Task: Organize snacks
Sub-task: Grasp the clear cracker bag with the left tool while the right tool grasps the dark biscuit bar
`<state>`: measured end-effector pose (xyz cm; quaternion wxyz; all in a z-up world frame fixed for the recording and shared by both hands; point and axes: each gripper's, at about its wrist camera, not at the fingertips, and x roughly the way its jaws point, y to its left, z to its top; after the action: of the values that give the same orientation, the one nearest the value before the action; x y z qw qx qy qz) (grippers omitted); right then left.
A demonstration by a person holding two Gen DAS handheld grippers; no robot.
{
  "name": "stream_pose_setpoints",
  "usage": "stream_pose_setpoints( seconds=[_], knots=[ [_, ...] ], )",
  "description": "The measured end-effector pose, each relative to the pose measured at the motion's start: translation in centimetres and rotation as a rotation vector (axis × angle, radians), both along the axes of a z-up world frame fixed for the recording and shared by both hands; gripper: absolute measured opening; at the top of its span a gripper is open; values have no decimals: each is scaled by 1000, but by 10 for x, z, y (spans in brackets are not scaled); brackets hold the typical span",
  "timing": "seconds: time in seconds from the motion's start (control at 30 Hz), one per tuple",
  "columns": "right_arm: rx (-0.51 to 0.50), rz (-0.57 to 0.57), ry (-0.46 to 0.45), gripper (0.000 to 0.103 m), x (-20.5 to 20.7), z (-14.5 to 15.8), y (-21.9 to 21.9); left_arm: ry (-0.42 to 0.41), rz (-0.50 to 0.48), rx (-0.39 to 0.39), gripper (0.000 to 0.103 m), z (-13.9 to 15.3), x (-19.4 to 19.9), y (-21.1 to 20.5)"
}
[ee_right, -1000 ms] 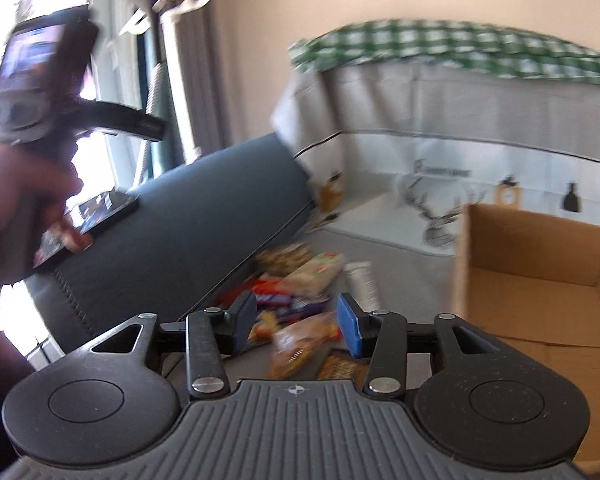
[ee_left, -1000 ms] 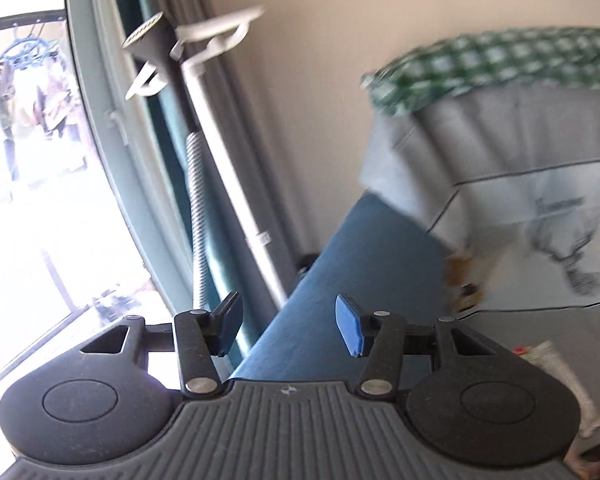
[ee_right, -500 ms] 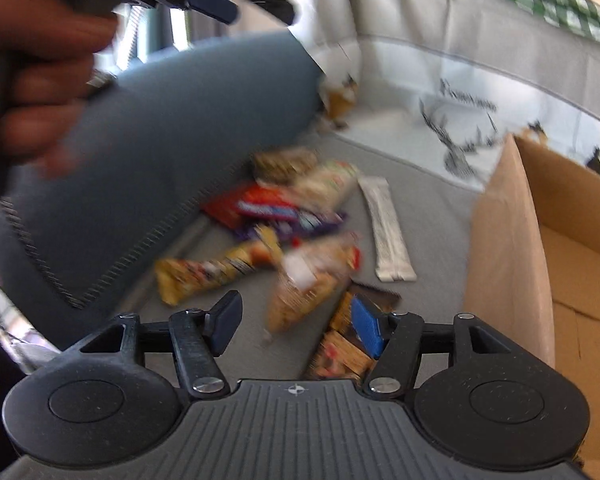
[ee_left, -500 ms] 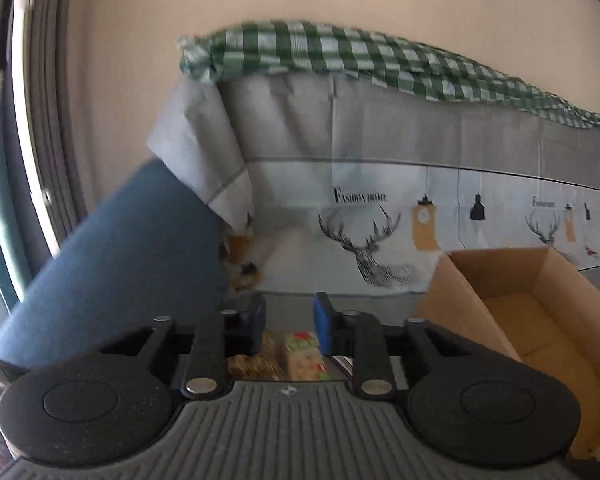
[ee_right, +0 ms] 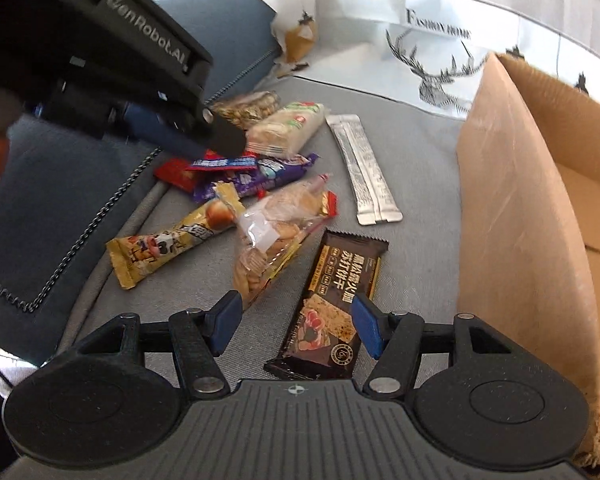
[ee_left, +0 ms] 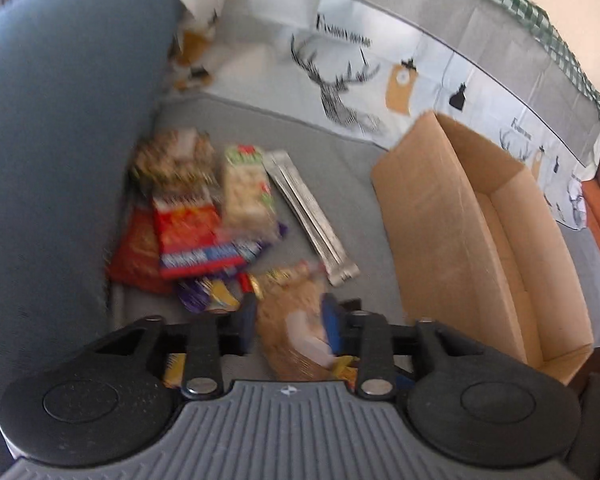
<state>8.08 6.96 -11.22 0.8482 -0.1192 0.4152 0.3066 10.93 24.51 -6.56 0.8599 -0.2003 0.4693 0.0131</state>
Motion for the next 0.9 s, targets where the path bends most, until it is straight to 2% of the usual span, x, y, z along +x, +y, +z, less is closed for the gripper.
stream_pose_setpoints(
  seconds=[0.03, 0.1, 0.23, 0.4, 0.53, 0.57, 0.63, 0.7, 0.8, 0.87, 0.9],
  knots=[
    [3, -8, 7, 62, 2, -1, -1, 11, 4, -19, 50, -4, 3, -1],
    [0, -22, 16, 62, 5, -2, -2, 26, 13, -72, 62, -15, 5, -3],
    [4, -49, 45, 62, 12, -7, -4, 116, 57, -178, 65, -44, 14, -4],
    [4, -76, 81, 61, 21, -14, -3, 157, 72, -208, 73, -55, 24, -9],
    [-4, -81, 80, 54, 25, -17, -2, 200, 60, -210, 73, -65, 30, -17],
    [-8, -81, 78, 49, 25, -18, -2, 202, 54, -200, 73, -65, 31, -18],
    [-11, -79, 70, 45, 24, -17, -2, 202, 47, -180, 72, -65, 32, -22],
    [-6, -75, 63, 42, 25, -15, -2, 196, 50, -170, 59, -64, 31, -22],
    [7, -86, 46, 28, 24, -12, -6, 181, 54, -169, 47, -61, 27, -20],
    [19, -91, 31, 14, 24, -9, -9, 157, 52, -145, 43, -54, 24, -19],
    [24, -91, 25, 11, 24, -7, -10, 145, 50, -137, 42, -50, 22, -18]
  ],
)
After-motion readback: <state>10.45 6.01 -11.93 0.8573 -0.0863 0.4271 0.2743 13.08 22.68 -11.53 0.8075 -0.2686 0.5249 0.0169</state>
